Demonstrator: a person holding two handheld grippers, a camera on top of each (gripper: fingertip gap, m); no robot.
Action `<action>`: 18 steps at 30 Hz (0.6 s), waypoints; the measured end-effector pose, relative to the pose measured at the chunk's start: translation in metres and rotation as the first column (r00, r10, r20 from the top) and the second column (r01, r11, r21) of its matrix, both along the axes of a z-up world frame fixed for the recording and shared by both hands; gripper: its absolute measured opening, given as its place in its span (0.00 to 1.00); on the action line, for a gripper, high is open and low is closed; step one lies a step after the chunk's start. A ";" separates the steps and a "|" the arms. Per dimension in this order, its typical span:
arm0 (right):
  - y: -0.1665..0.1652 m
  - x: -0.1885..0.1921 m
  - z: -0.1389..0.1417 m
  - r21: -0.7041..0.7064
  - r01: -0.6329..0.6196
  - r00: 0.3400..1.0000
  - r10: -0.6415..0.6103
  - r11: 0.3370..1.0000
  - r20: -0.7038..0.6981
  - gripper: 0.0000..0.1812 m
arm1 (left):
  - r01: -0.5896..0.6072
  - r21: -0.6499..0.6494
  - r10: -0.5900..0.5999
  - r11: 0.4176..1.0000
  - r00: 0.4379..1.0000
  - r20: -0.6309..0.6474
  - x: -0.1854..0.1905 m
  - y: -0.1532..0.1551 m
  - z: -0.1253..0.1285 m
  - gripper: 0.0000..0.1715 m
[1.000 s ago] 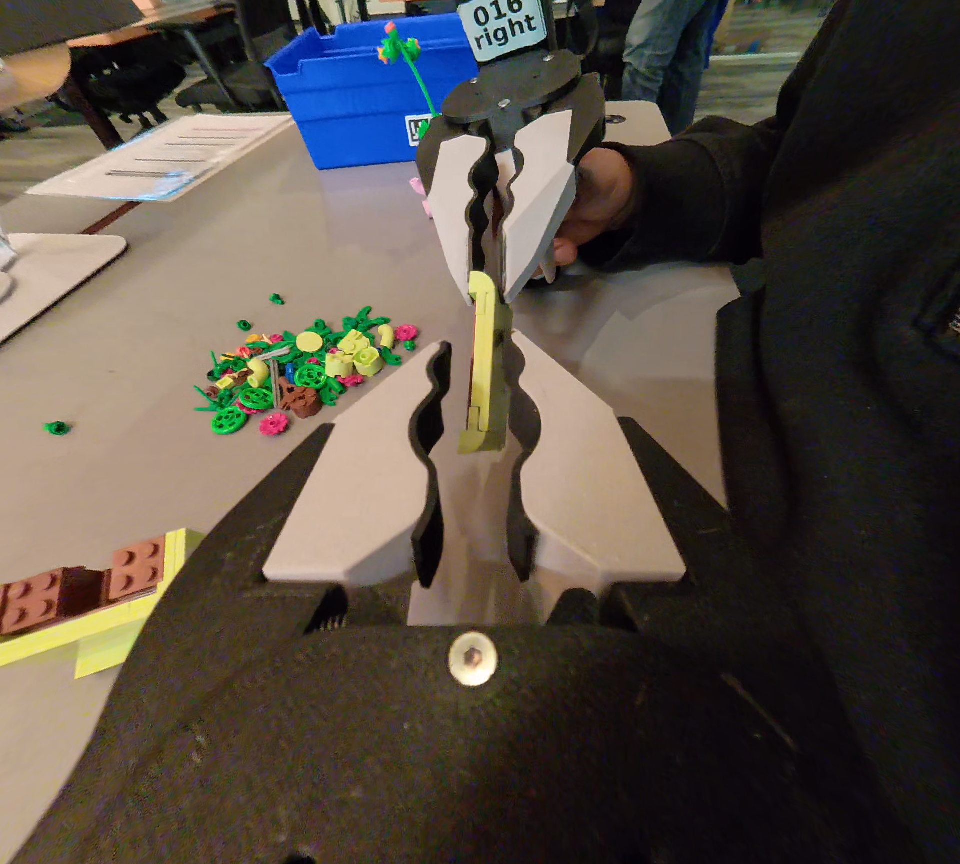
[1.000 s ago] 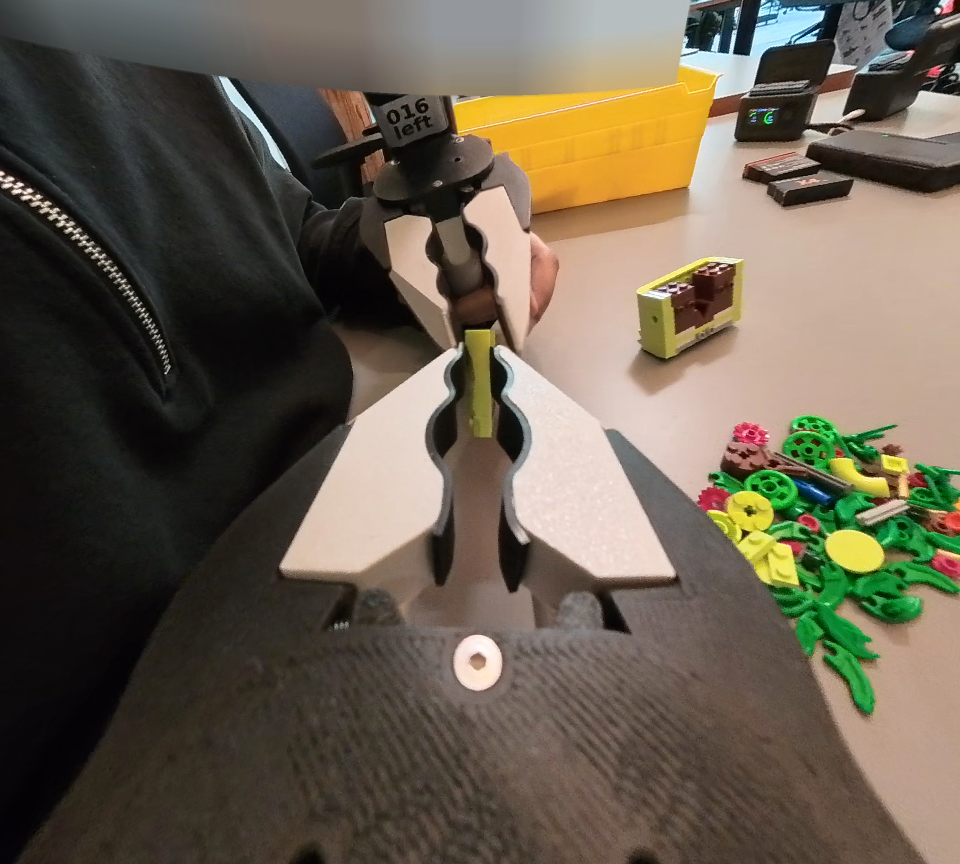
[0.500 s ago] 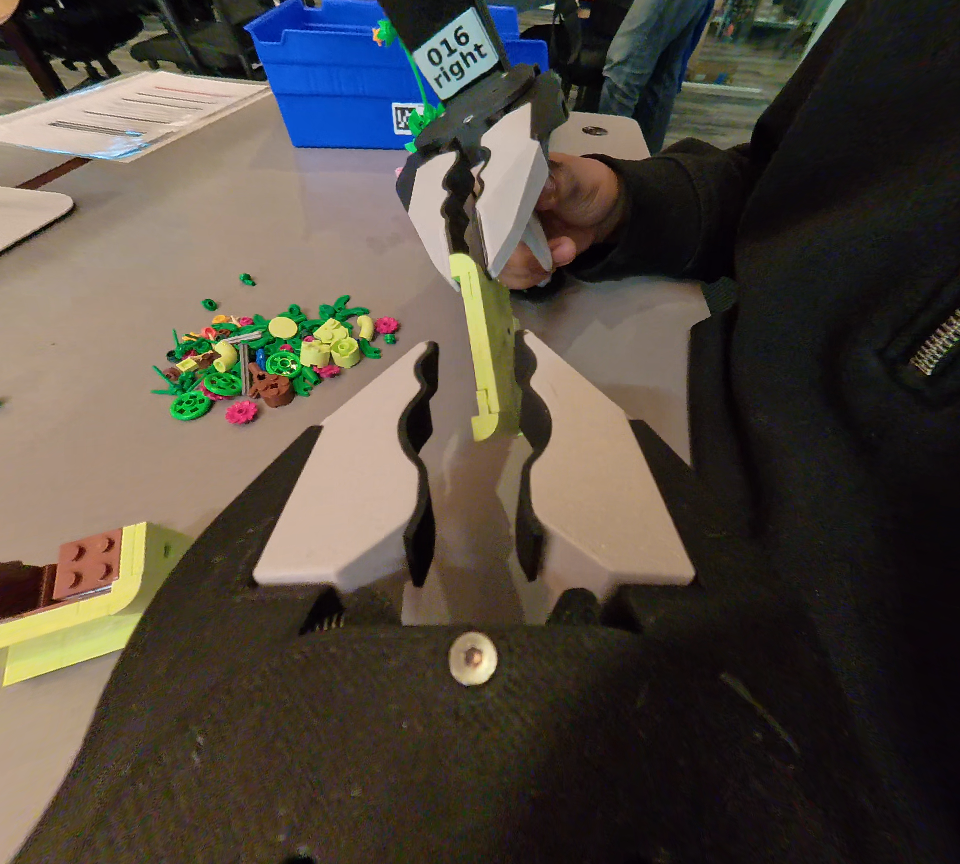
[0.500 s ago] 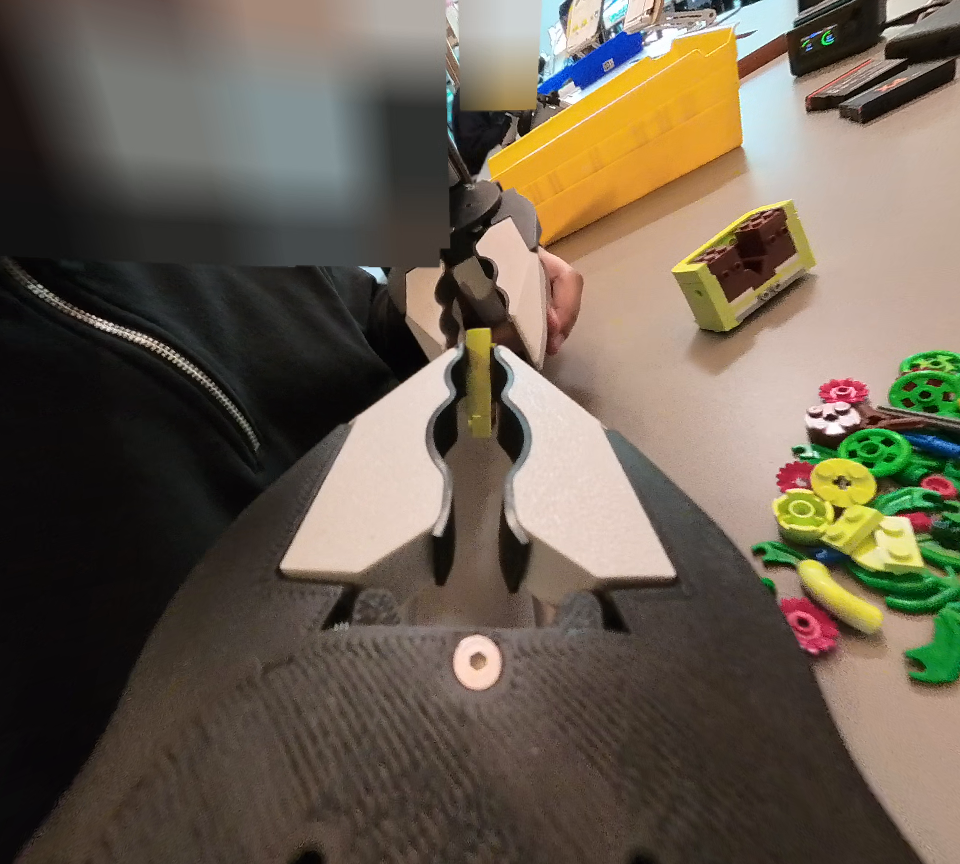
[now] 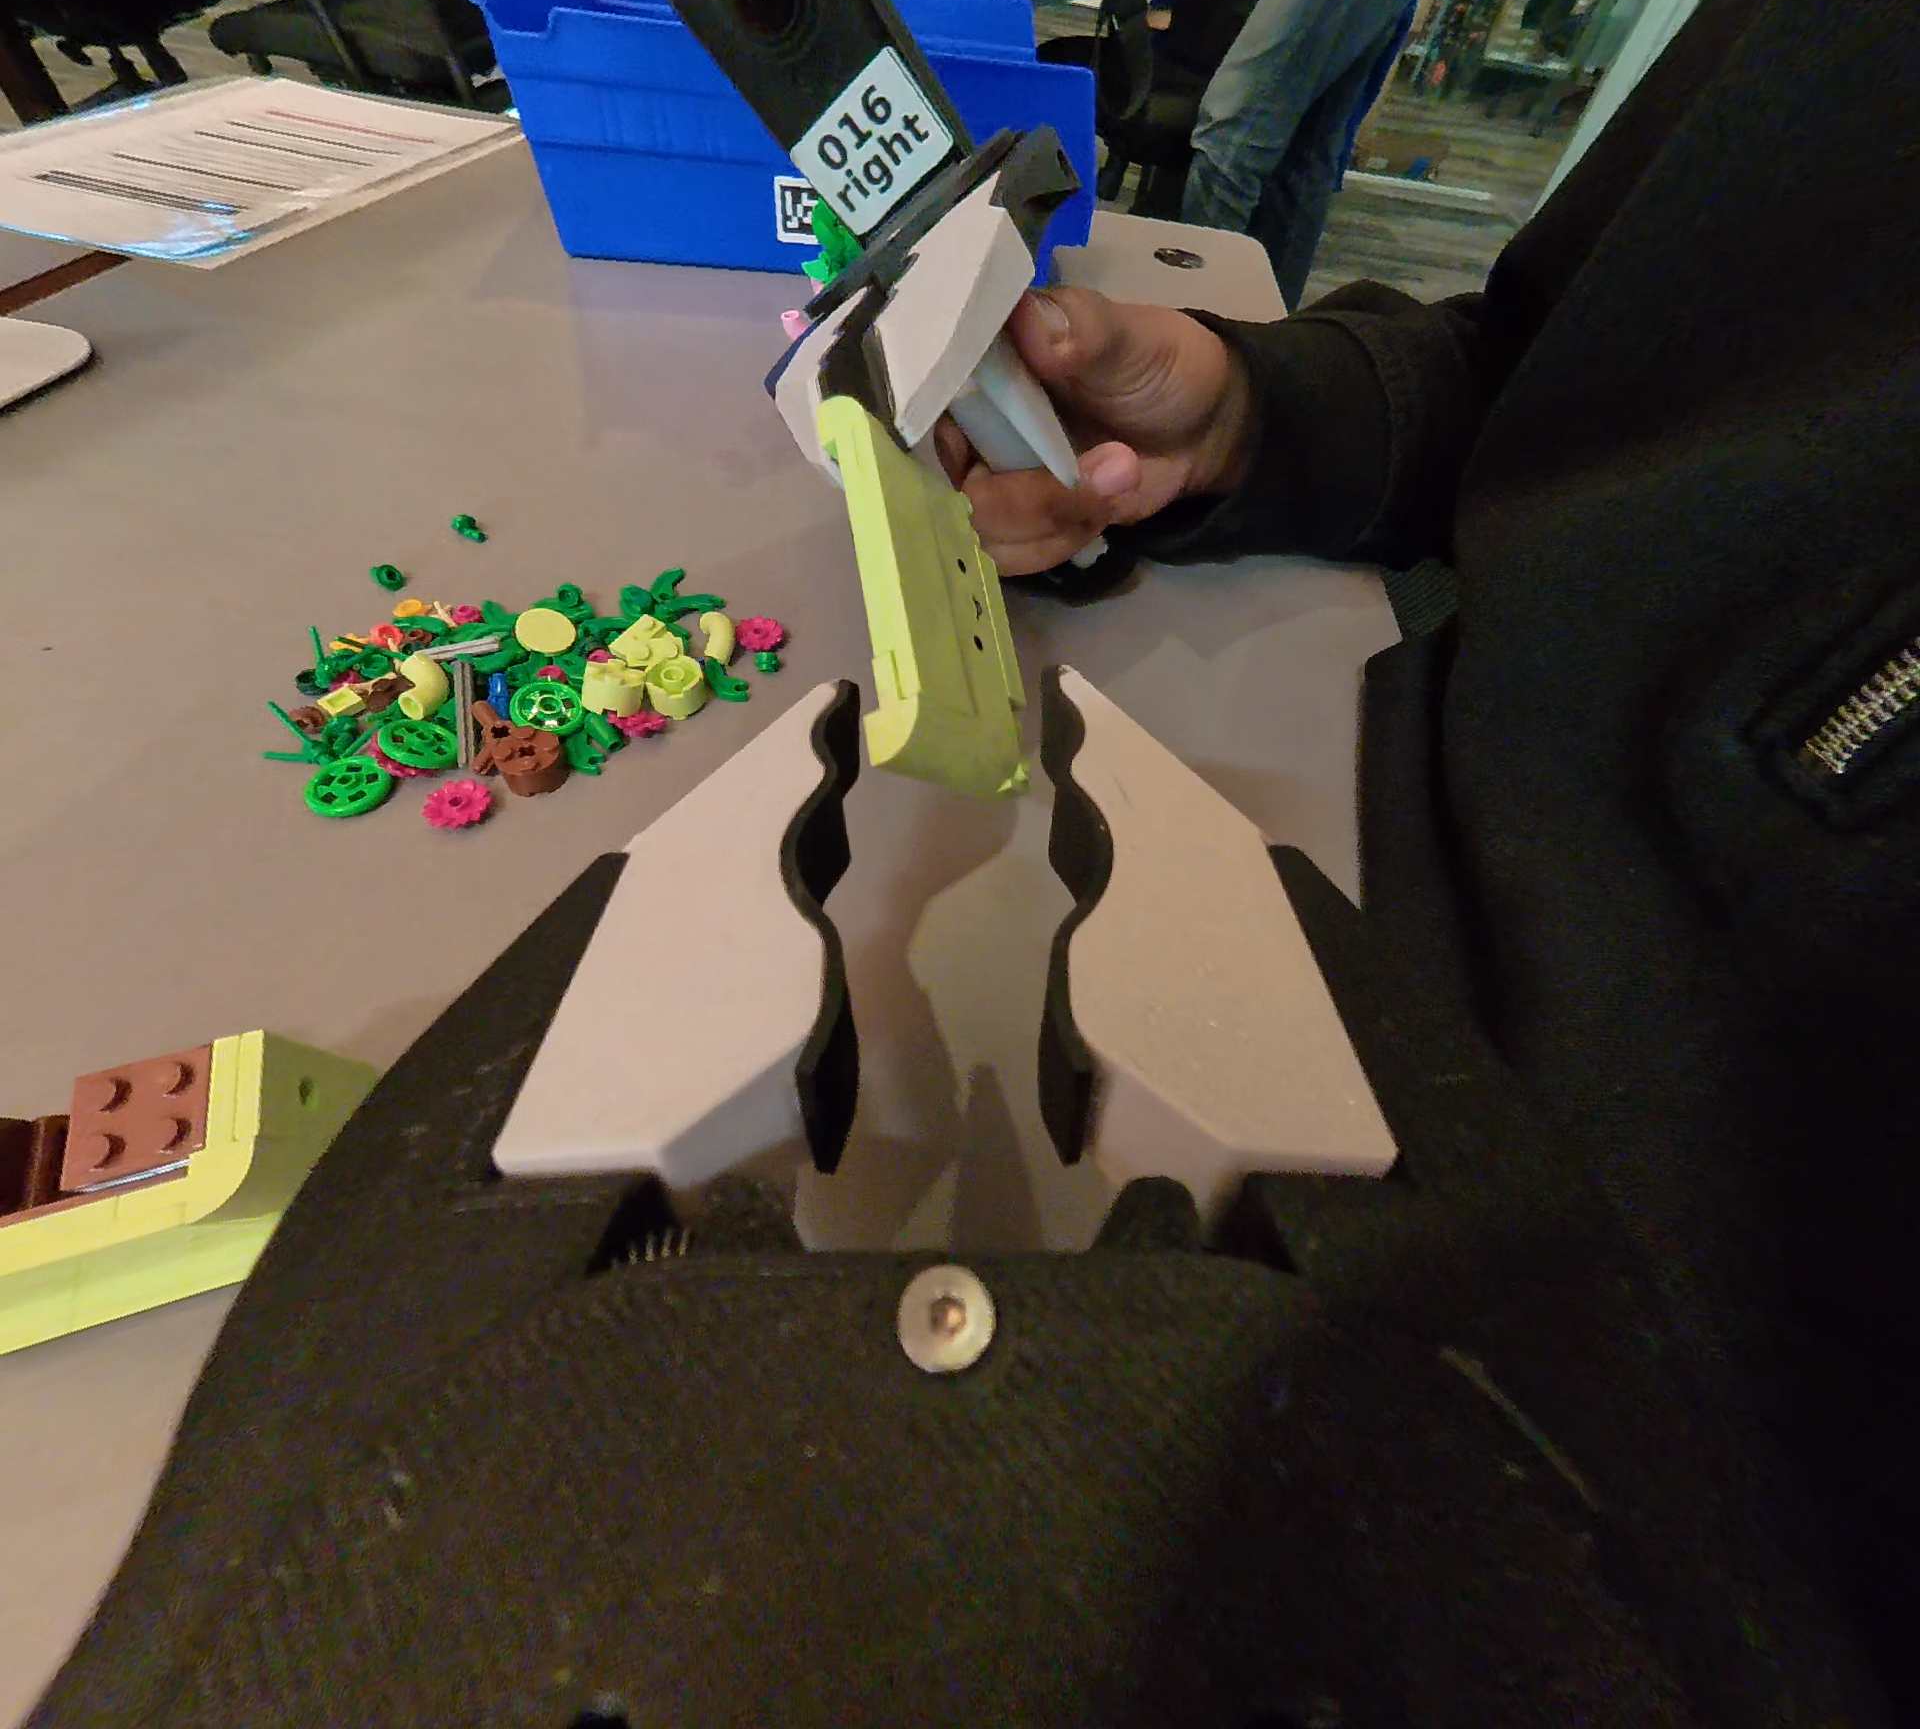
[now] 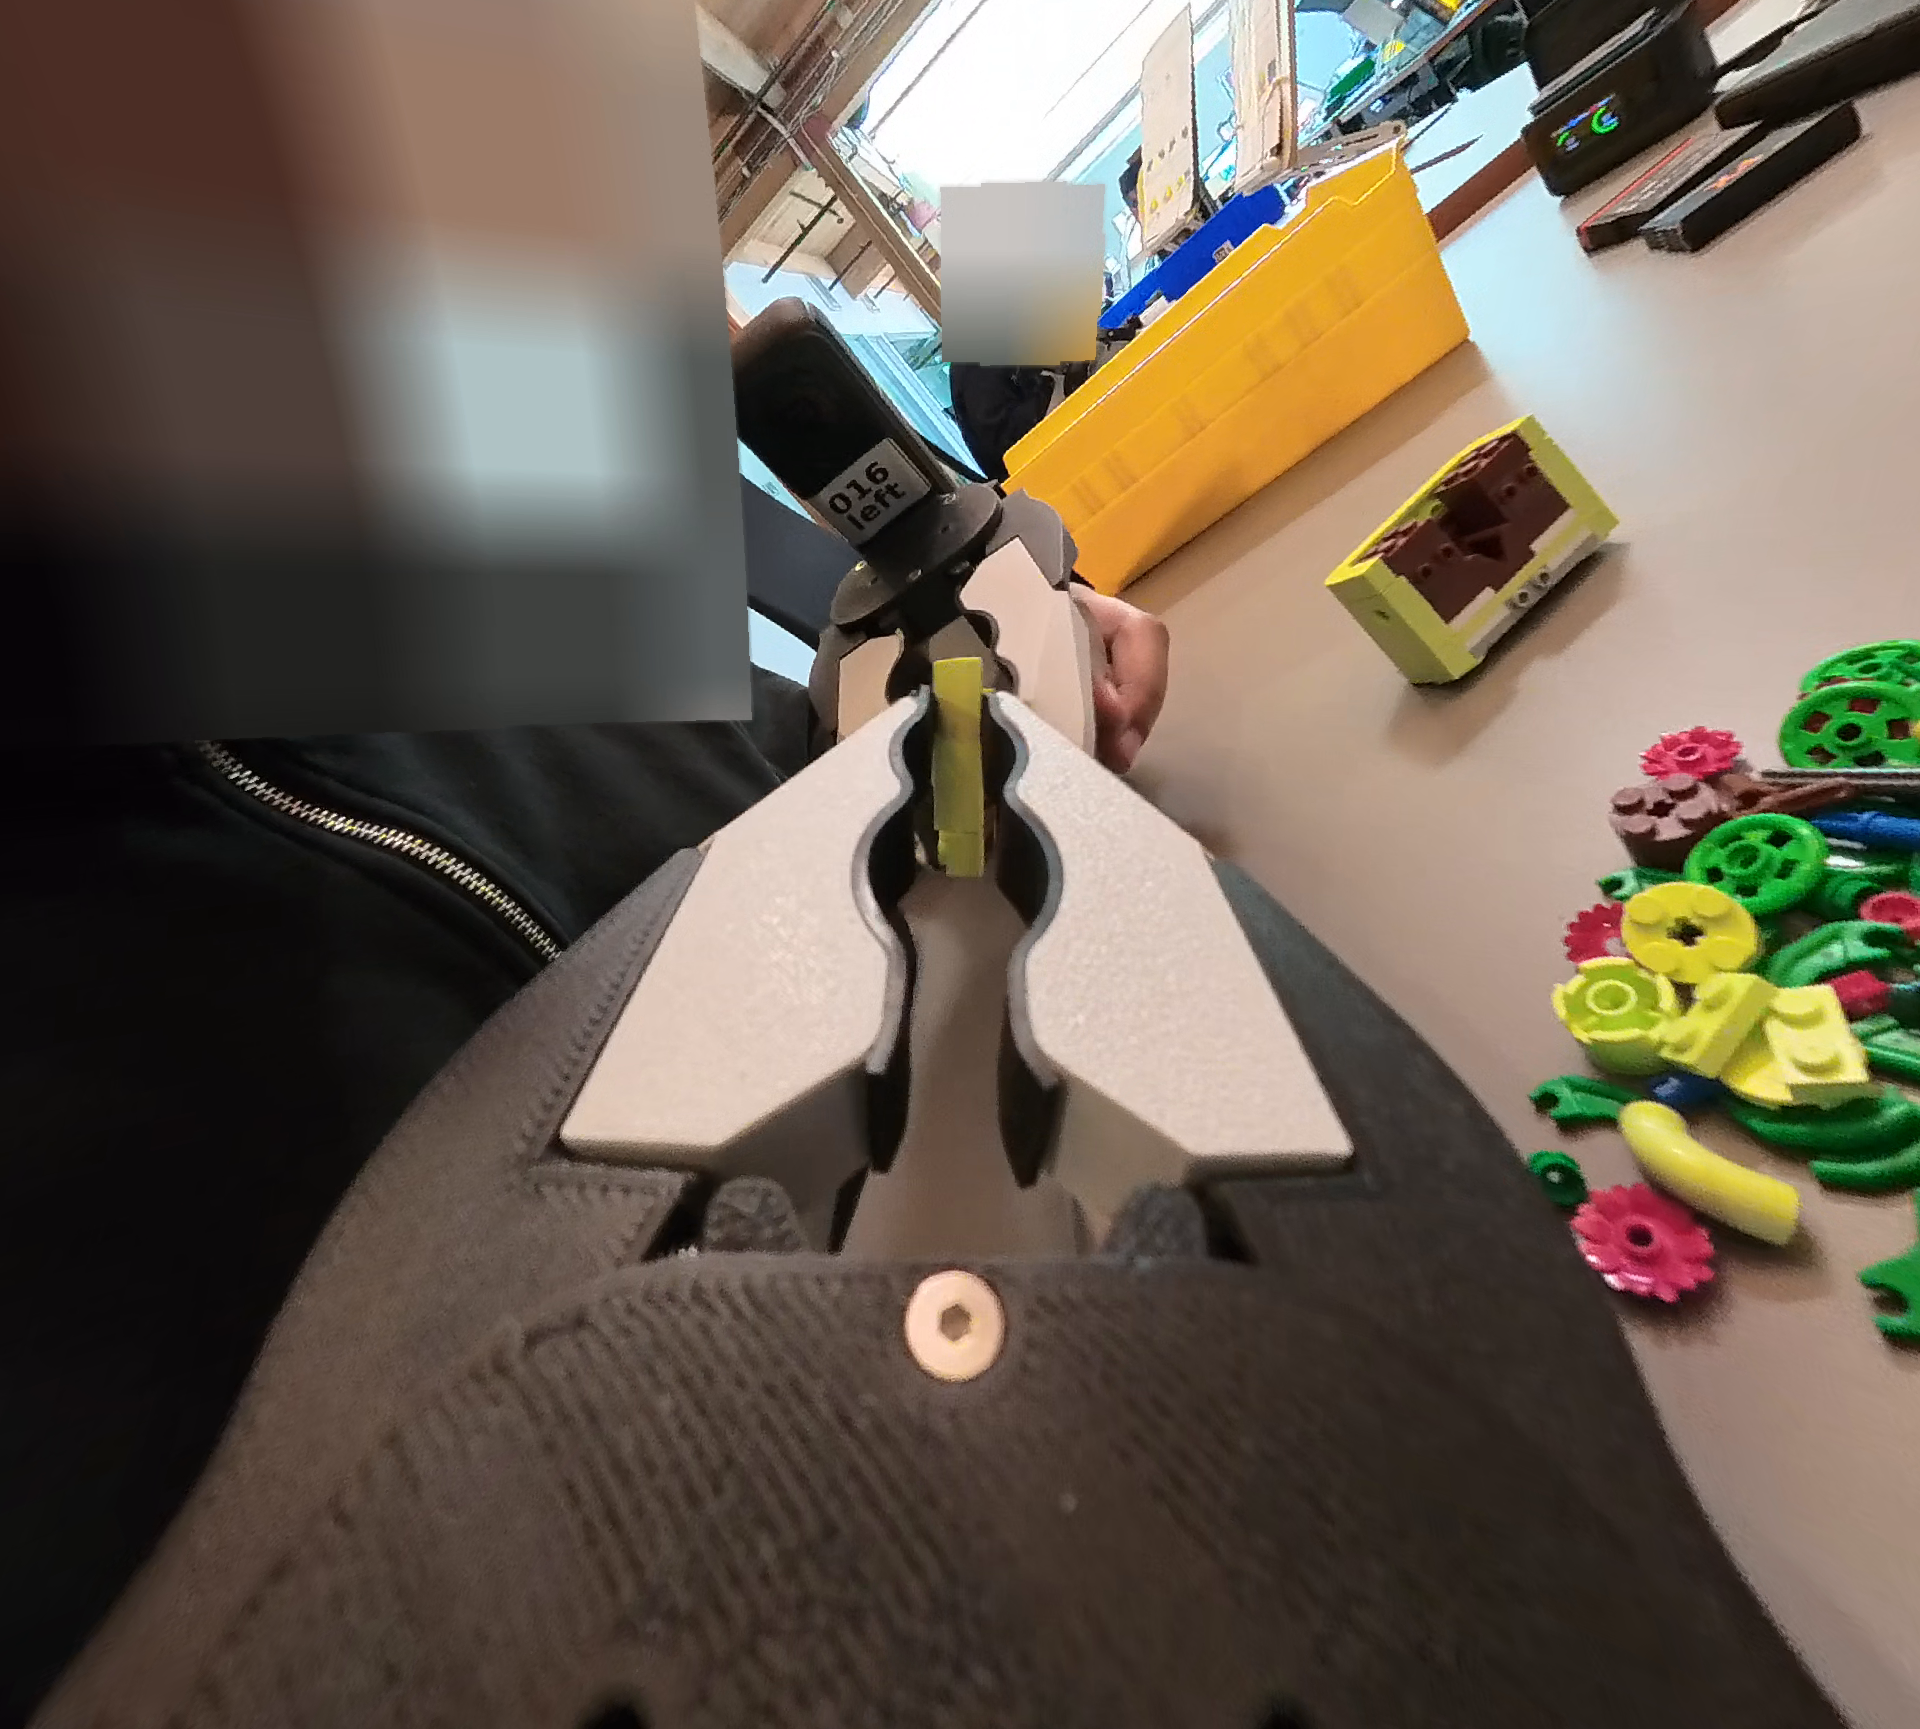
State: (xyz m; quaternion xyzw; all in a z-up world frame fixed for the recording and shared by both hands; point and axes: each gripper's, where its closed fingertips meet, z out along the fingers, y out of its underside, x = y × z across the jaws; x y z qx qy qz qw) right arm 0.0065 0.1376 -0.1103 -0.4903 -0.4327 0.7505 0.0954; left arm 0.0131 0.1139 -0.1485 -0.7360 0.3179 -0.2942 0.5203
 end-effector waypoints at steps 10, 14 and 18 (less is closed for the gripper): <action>0.004 0.000 0.002 0.014 0.032 0.999 -0.031 0.999 -0.015 0.03 | -0.039 0.019 0.038 0.999 0.998 0.057 -0.005 0.005 0.007 0.13; 0.007 0.000 0.005 -0.026 0.034 0.999 -0.035 0.999 -0.034 0.03 | -0.046 0.027 0.043 0.999 0.996 0.074 -0.005 0.005 0.010 0.12; 0.006 0.002 0.010 -0.043 0.022 0.998 -0.025 0.999 -0.064 0.03 | -0.046 0.050 0.040 0.998 0.993 0.111 -0.004 0.005 0.016 0.09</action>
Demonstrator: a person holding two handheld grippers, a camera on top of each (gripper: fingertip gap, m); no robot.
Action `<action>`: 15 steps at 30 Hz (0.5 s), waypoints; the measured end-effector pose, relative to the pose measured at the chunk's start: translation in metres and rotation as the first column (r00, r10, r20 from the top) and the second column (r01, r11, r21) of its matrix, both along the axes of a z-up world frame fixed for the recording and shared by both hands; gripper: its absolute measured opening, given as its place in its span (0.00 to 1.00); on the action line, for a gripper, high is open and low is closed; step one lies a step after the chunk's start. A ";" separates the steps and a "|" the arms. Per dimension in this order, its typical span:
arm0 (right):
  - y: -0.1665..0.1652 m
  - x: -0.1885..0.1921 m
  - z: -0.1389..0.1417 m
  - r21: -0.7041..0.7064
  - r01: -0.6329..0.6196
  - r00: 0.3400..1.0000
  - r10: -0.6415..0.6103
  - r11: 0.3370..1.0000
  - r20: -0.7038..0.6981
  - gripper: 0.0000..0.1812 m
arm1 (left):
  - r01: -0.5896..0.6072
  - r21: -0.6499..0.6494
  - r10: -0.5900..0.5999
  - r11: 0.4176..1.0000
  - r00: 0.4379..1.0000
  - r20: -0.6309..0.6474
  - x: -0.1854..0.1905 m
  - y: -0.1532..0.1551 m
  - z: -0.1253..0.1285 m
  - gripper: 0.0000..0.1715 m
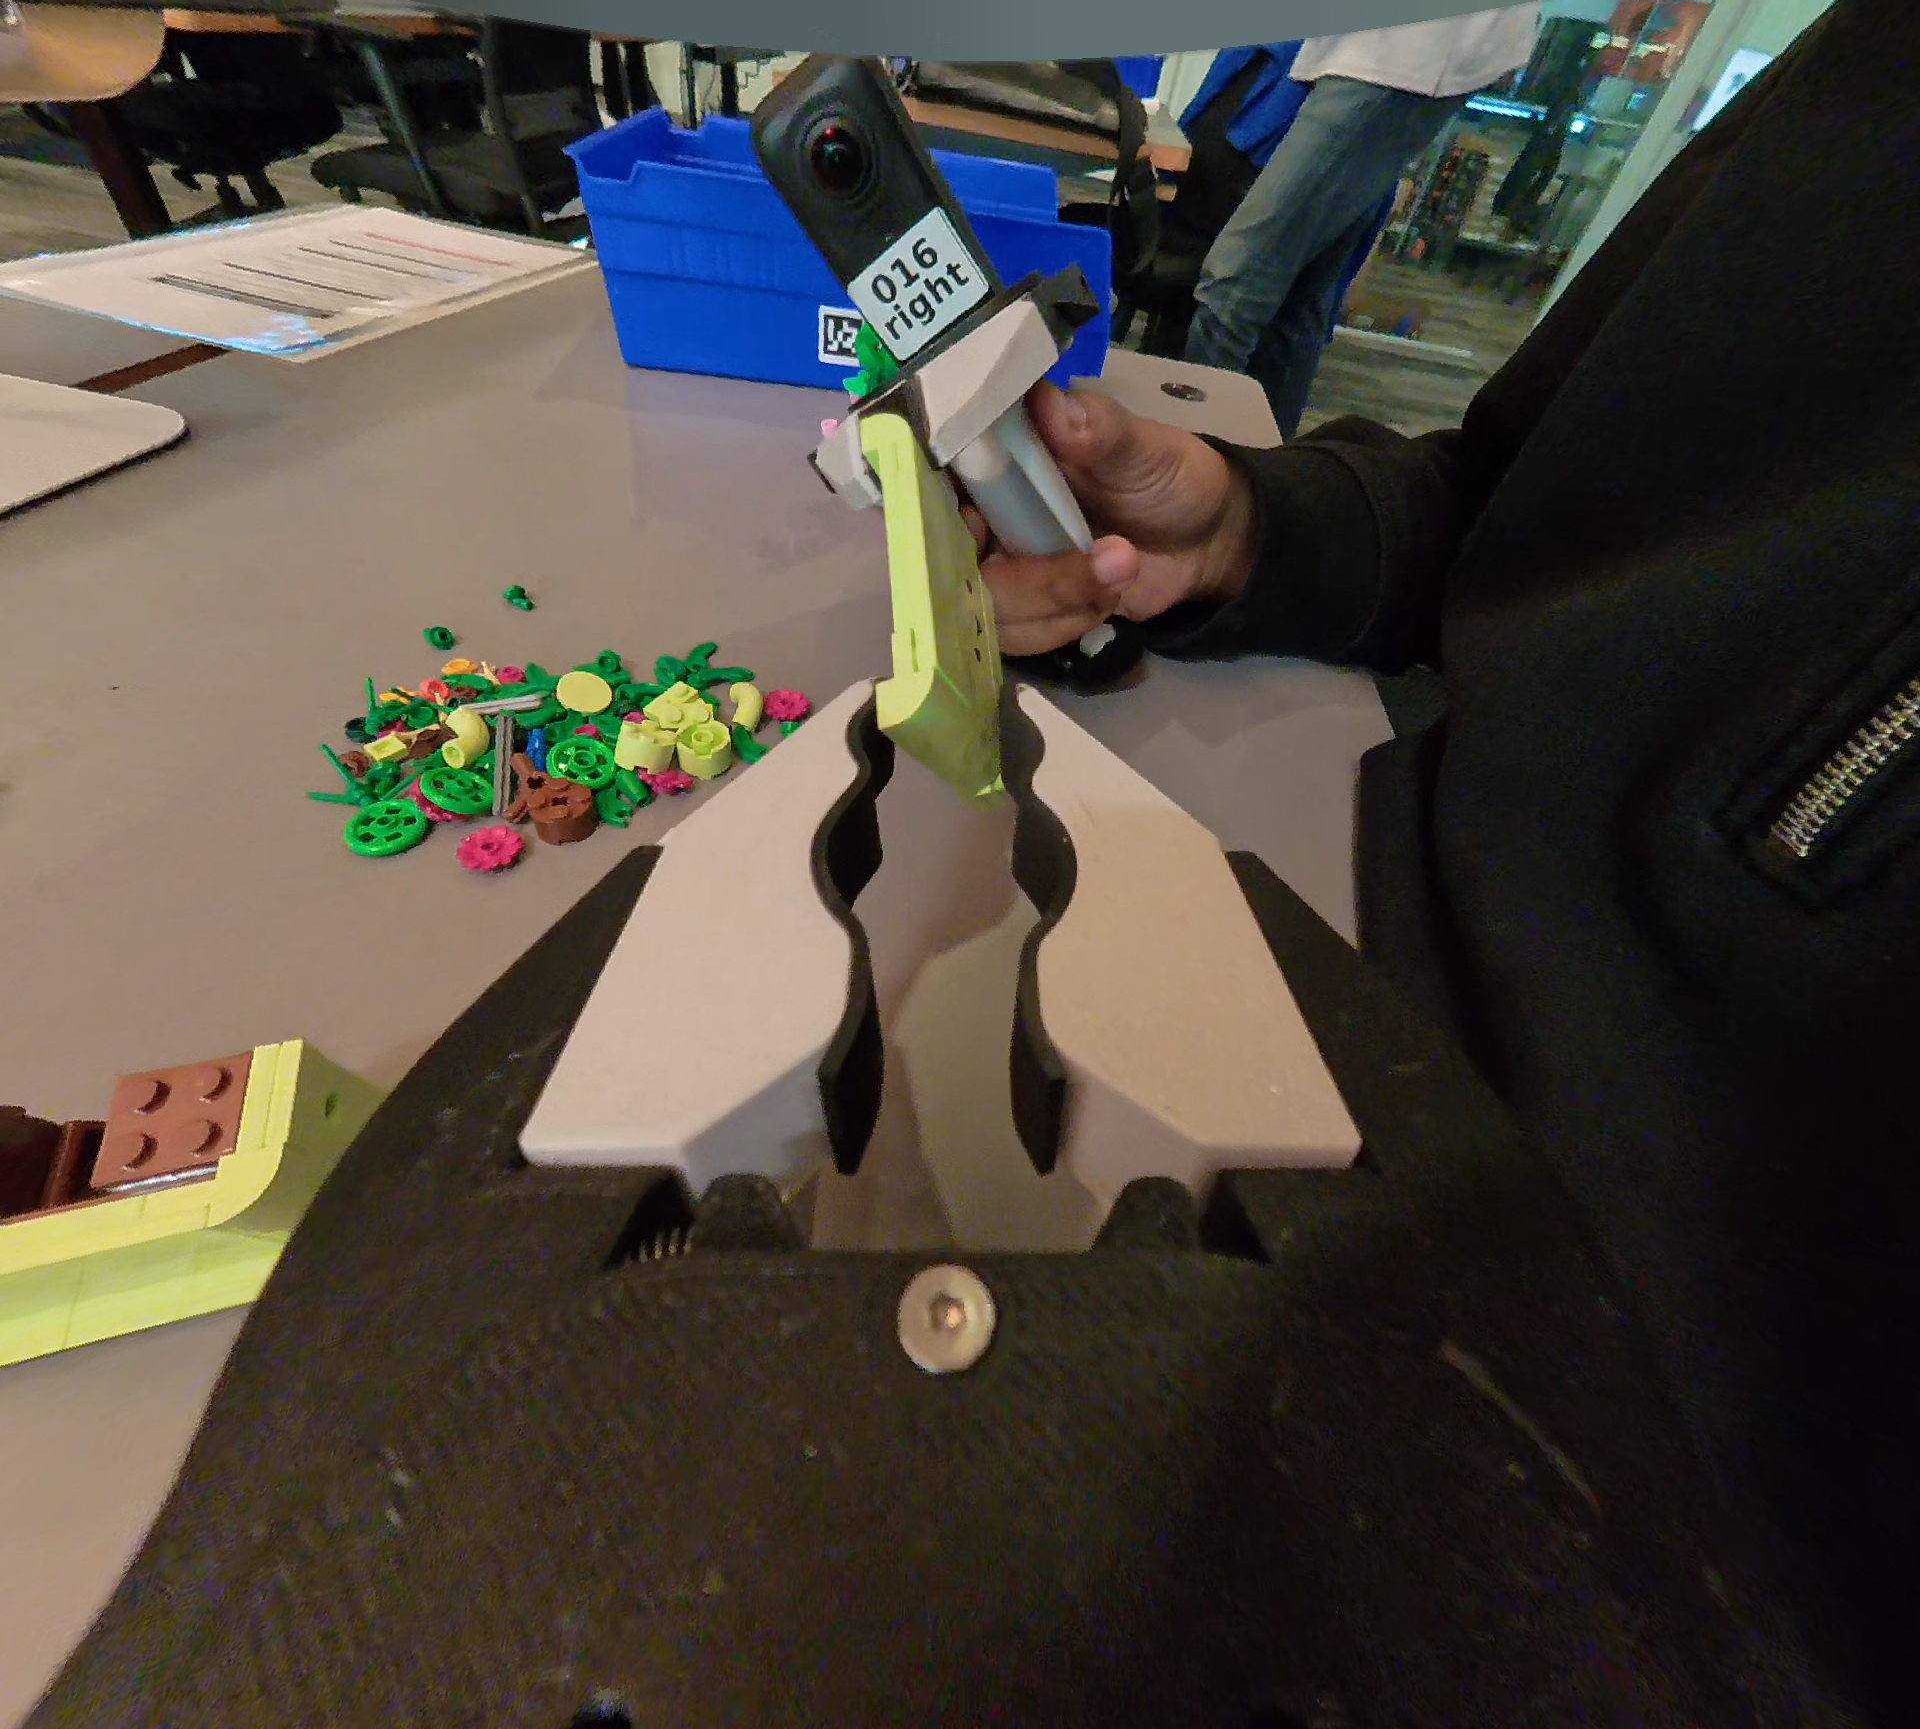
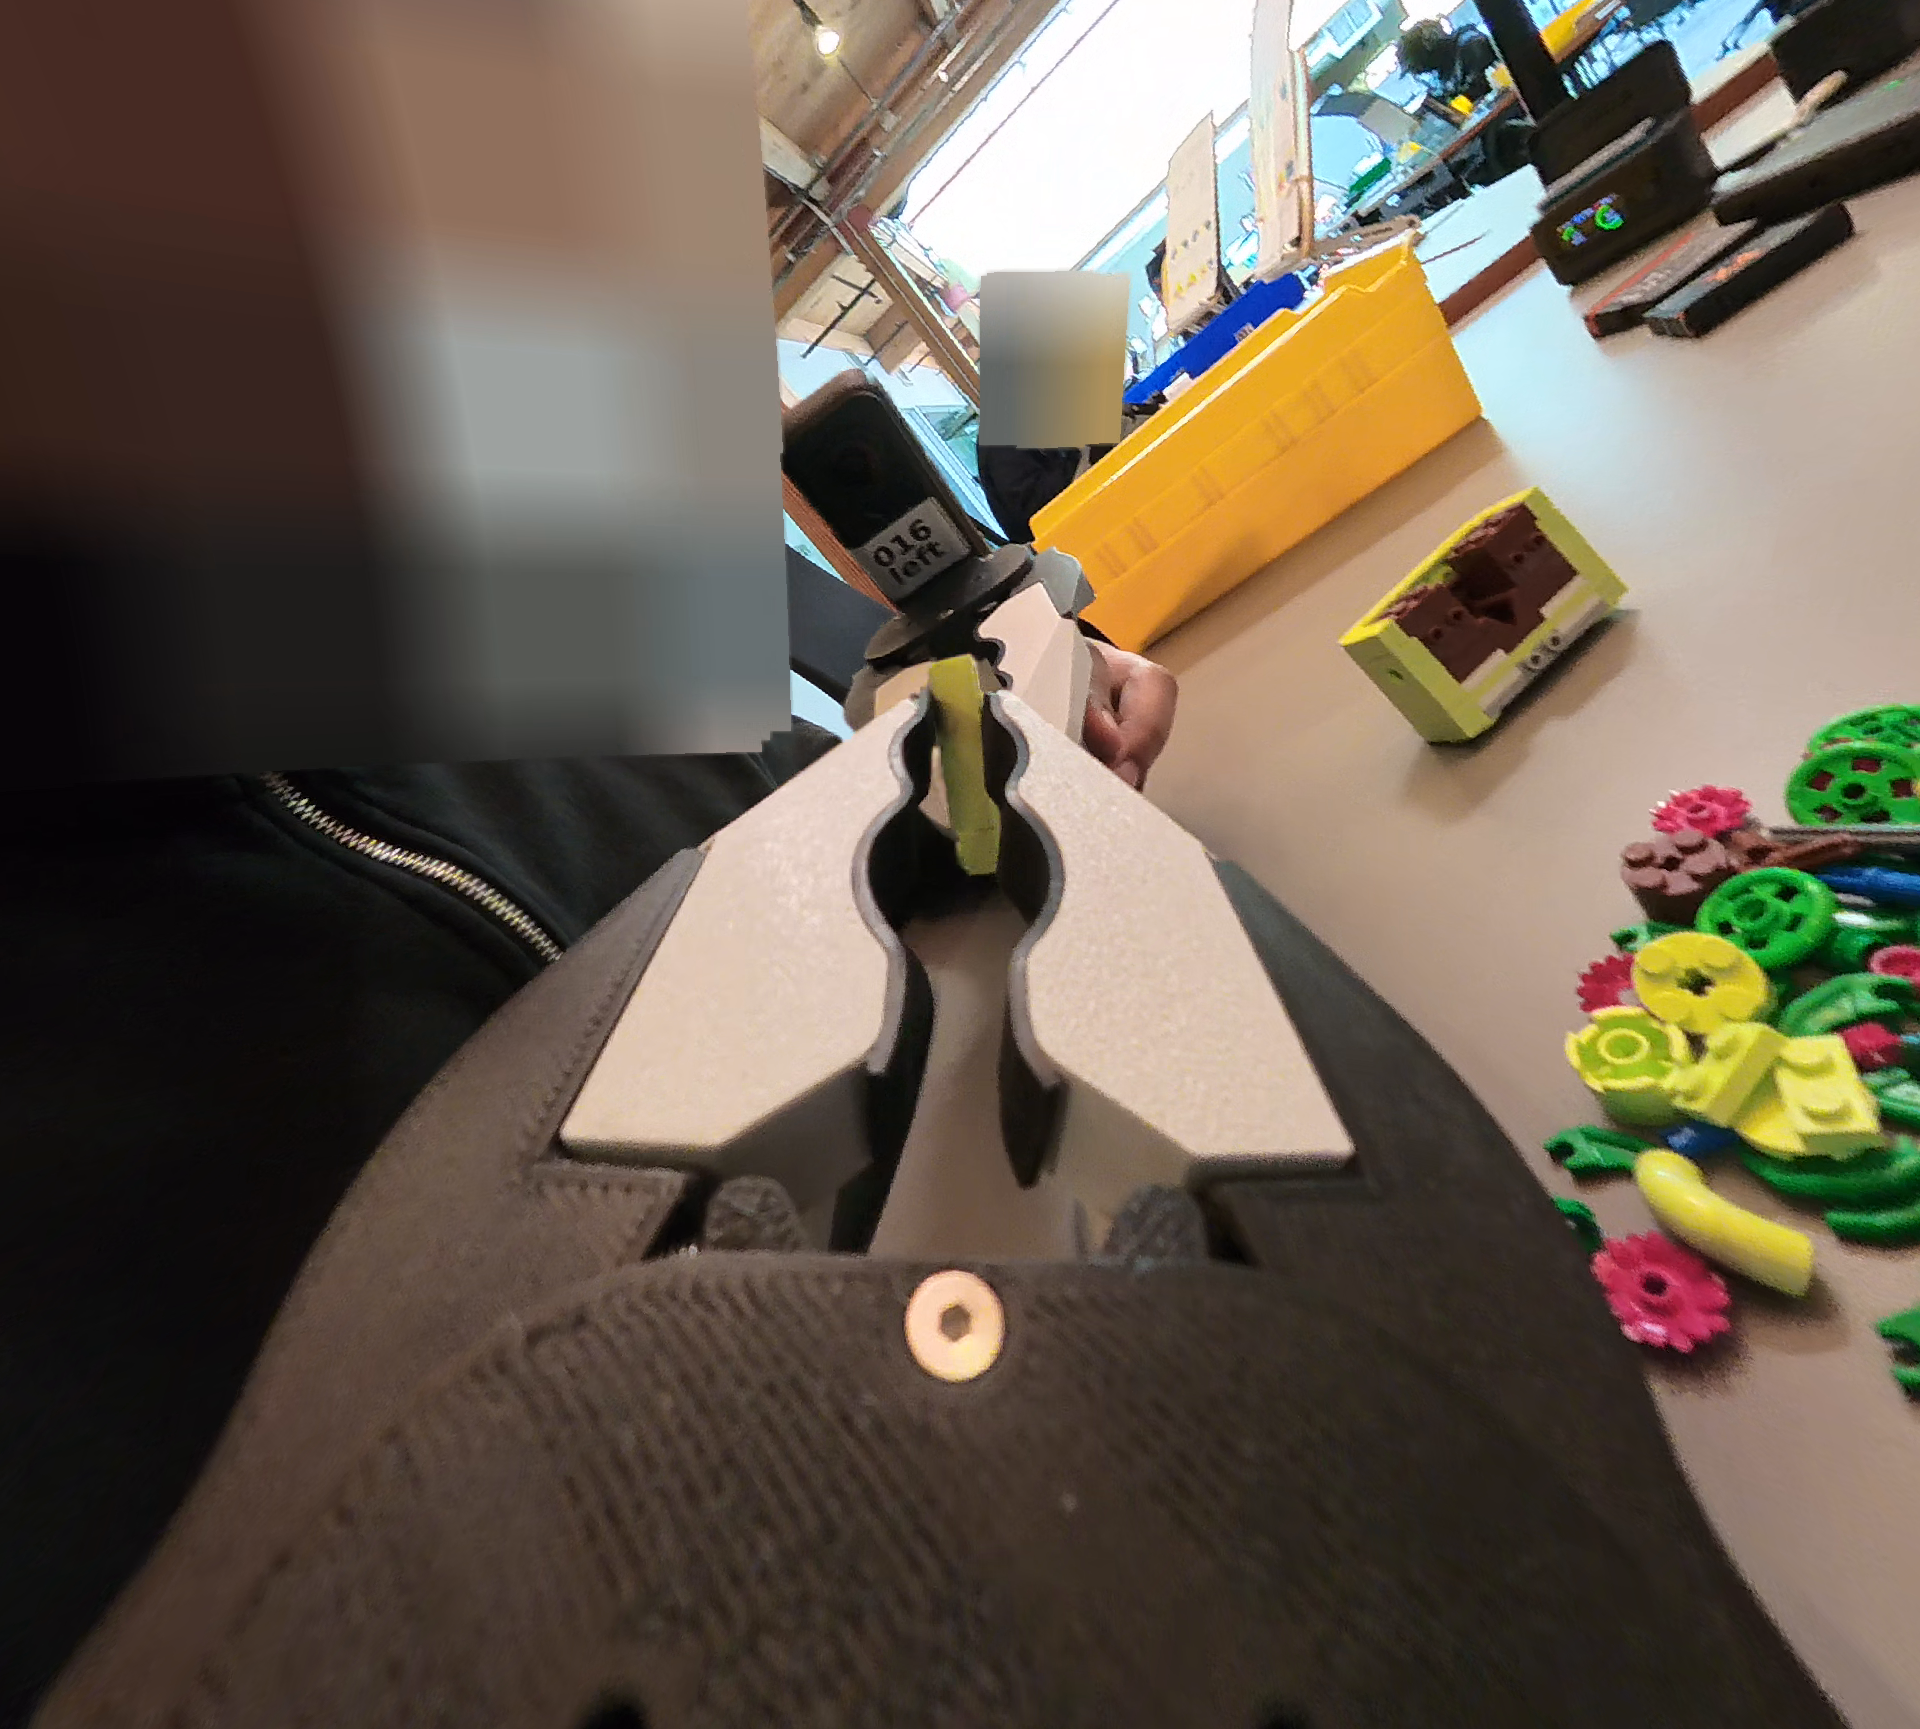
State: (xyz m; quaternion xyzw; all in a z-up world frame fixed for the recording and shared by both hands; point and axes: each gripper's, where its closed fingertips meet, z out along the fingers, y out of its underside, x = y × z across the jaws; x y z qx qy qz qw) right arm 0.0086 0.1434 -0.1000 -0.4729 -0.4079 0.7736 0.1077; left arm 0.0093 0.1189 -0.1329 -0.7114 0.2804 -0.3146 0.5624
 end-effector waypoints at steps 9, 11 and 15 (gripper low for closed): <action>-0.004 0.005 0.009 0.189 0.071 0.996 -0.058 0.979 -0.075 0.03 | -0.048 0.074 0.049 0.996 0.999 -0.014 -0.005 0.003 0.005 0.09; -0.004 0.005 0.009 0.189 0.071 0.995 -0.058 0.979 -0.077 0.04 | -0.037 0.083 0.039 0.996 0.999 -0.015 -0.004 0.002 0.006 0.08; 0.007 0.001 0.001 0.144 0.100 0.995 -0.099 0.984 -0.018 0.06 | -0.051 0.072 0.051 0.996 0.999 -0.001 -0.007 0.004 0.007 0.03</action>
